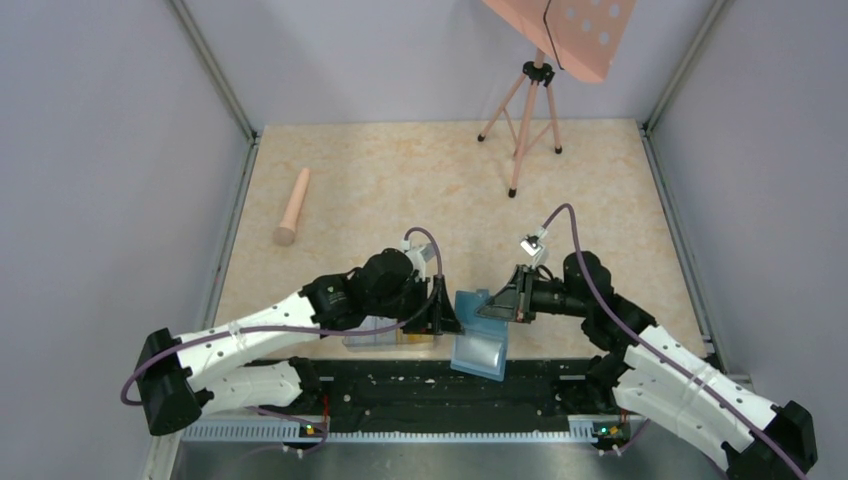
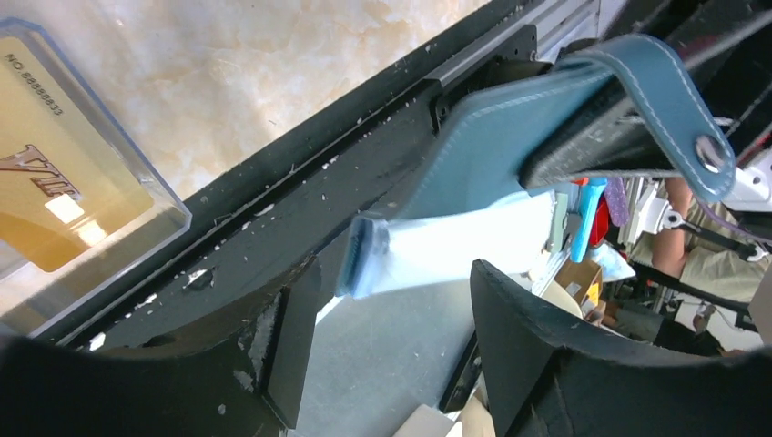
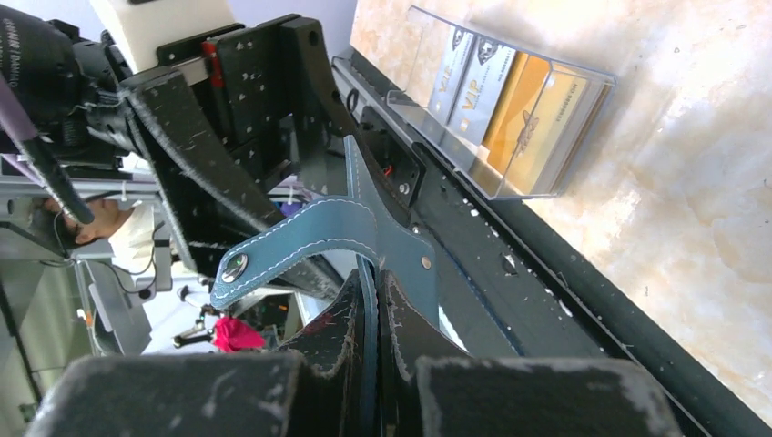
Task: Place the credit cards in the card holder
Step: Open the card holder.
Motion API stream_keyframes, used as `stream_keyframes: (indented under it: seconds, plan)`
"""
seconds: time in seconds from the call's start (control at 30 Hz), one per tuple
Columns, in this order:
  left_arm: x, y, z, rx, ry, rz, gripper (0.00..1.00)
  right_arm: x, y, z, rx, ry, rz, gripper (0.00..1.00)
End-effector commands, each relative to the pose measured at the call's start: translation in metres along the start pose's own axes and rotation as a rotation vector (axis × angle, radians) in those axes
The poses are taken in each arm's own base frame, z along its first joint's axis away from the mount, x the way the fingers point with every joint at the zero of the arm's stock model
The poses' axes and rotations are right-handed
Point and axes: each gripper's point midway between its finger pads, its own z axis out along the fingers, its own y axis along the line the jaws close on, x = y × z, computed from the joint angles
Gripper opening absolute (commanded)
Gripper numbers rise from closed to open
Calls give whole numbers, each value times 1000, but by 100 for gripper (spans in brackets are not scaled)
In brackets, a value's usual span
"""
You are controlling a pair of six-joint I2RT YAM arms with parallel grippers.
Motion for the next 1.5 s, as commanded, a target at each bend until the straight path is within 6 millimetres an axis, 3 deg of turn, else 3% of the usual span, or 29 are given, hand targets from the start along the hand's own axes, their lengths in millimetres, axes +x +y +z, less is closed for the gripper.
stream_keyframes:
  seconds: [0.0, 0.13, 0.27, 0.67, 1.0, 1.47]
  plan:
    - [-17, -4, -6, -14, -96, 22, 67, -8, 23, -7, -74, -35, -10, 0]
    - [-10, 33, -18, -224, -73, 1, 62, -12, 23, -10, -49, -59, -9, 0]
    - [6, 46, -19, -277, 5, -15, 57, -14, 19, -10, -22, -69, -7, 0]
    - [13, 21, -2, -154, 48, 11, 57, -15, 14, -7, 2, -65, 2, 0]
    - [19, 28, 20, -197, 89, 21, 57, -16, 20, -8, -17, -65, 6, 0]
    - [20, 20, 35, -129, 83, 27, 61, -17, 29, -10, -59, -71, 14, 0]
